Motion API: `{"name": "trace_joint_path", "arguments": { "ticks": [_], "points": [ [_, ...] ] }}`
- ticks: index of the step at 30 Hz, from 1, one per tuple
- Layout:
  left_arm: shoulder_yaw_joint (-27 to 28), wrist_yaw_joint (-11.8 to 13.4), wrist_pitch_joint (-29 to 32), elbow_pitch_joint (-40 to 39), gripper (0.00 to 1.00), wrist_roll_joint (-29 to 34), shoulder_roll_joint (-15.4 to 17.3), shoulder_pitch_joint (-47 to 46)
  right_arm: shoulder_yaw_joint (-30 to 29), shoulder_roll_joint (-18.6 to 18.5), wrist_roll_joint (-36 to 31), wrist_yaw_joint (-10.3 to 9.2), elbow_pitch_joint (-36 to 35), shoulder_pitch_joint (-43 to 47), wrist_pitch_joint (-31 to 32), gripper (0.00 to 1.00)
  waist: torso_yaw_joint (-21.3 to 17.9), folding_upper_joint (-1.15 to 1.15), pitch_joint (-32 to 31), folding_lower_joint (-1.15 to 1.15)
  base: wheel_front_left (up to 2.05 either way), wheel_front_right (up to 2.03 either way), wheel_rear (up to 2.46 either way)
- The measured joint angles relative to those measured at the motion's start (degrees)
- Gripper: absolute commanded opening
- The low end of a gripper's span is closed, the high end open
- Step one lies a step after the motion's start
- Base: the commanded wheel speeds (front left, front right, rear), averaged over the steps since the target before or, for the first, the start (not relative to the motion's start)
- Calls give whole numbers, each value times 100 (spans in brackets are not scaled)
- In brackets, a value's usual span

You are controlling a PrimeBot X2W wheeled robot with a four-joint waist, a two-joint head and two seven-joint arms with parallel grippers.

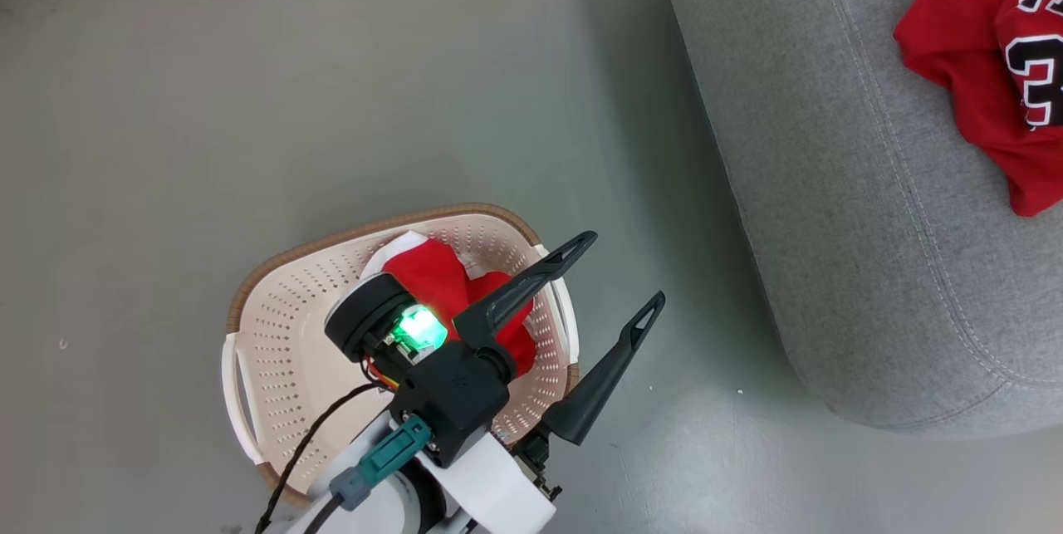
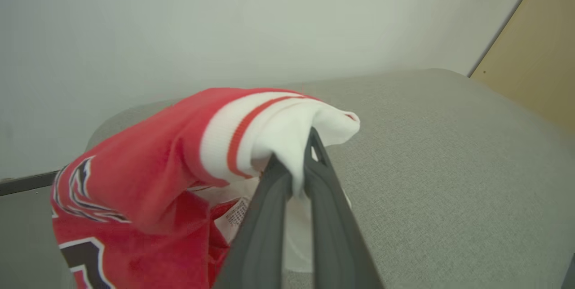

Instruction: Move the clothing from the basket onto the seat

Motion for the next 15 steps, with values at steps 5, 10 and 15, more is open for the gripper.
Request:
{"name": "trace_joint_path", "arguments": {
  "ticks": [5, 10, 15],
  "points": [
    [4, 0, 2, -9, 100, 1, 21, -66, -7, 15, -58, 0, 275, 47, -103, 0, -78, 0, 97, 0, 0, 0, 0],
    [19, 0, 2, -15, 100, 1, 38, -75, -51, 19, -196, 0, 565, 120, -155, 0, -135, 0, 150, 0, 0, 0, 0],
    [30, 0, 2, -15, 100, 1, 51, -77, -86, 14, -253, 0, 748, 127, -164, 0, -163, 0, 176, 0, 0, 0, 0]
  ]
}}
